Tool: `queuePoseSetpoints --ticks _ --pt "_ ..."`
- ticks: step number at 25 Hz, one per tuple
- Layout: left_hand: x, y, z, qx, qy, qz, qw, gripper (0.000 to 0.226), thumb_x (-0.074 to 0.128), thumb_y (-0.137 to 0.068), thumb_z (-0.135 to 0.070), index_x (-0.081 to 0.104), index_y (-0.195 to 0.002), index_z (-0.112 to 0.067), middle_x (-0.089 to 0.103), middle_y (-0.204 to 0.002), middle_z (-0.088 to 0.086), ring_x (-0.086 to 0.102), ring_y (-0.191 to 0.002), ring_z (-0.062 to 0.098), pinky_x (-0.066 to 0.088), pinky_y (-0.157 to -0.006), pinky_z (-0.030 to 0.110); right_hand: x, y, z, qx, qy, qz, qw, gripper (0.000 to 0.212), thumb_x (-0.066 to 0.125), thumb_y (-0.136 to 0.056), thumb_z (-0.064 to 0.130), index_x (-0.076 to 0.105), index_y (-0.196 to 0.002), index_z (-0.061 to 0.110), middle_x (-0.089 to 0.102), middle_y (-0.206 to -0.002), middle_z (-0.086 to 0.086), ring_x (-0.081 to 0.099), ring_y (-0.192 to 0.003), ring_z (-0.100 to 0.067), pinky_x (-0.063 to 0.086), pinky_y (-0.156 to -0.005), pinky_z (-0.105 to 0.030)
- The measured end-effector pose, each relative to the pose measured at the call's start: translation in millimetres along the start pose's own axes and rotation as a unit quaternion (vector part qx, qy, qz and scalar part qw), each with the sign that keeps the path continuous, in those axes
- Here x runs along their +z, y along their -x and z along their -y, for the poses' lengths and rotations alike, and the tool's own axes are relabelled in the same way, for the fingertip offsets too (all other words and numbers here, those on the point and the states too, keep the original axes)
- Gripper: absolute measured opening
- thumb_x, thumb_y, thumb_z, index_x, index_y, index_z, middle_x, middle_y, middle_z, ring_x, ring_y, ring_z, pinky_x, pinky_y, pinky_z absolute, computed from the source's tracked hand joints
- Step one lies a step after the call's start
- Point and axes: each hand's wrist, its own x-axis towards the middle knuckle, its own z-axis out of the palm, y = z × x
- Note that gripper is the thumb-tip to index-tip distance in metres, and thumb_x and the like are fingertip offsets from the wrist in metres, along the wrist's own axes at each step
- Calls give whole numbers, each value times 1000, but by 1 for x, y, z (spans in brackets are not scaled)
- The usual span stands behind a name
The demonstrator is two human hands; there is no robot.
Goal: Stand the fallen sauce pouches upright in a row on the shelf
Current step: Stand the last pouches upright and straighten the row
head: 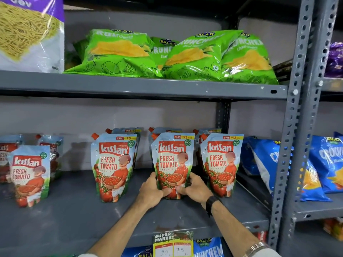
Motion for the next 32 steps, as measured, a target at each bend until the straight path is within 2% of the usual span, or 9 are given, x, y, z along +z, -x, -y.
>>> queuePoseSetpoints --ticks 3,5,8,11,14,17,20,24,32 --pt "-10 7 4 8 -7 27 1000 71 86 -76 -26 50 -136 -18 68 -127 2 65 -110 16 51 -104 35 0 7 -2 -5 -7 -23 1000 59 87 -73 25 55 -121 16 68 -116 0 64 -109 -19 52 -96 -34" --pt "-29 17 10 17 -33 27 999 66 84 -79 -28 53 -136 -18 65 -125 2 63 -109 15 52 -100 32 3 20 0 -34 -1 -137 990 55 87 -72 37 53 -112 20 64 -103 1 64 -94 -18 56 -83 -34" --pt "-75 44 24 49 -33 -7 998 28 84 -80 -25 73 -105 -19 74 -97 -1 68 -84 7 60 -86 33 17 43 13 -143 33 -271 951 33 71 -85 48 56 -76 20 64 -71 -1 57 -63 -15 50 -60 -37" --pt "-132 69 51 62 -16 -84 994 10 85 -79 -28 78 -74 -24 77 -69 -4 71 -66 9 58 -73 37 50 52 38 -186 65 -210 958 45 67 -90 44 51 -58 17 57 -54 2 48 -50 -10 42 -53 -29" --pt "-177 66 88 0 8 -199 980 26 90 -72 -28 67 -81 -21 74 -74 -1 69 -71 19 59 -75 45 96 36 53 -128 35 -83 988 22 77 -84 33 65 -90 16 66 -84 3 59 -73 -11 51 -68 -24" --pt "-191 47 103 -58 20 -135 989 69 92 -70 -24 52 -124 -10 63 -118 15 63 -96 26 53 -82 38 138 15 64 -45 6 6 999 67 84 -78 31 50 -132 12 56 -125 -4 58 -112 -22 53 -93 -34" --pt "-188 28 104 -51 33 -53 997 99 91 -71 -21 32 -149 -11 52 -140 15 55 -125 30 49 -101 40 161 -1 75 -17 -7 7 1000 81 88 -74 24 44 -140 8 57 -134 -10 56 -126 -29 51 -103 -39" --pt "-181 15 106 -41 22 -3 999 78 88 -75 -13 42 -139 -13 63 -124 8 64 -109 21 54 -101 40 178 -9 79 -5 -22 12 1000 60 92 -64 19 60 -115 13 72 -116 -5 68 -109 -21 55 -100 -44" --pt "-176 11 106 -6 -9 -6 1000 63 85 -77 -13 54 -132 -19 72 -112 2 71 -102 18 57 -99 42 189 -9 75 -14 -7 -46 999 48 86 -71 16 62 -113 16 73 -108 3 68 -98 -13 56 -93 -34"
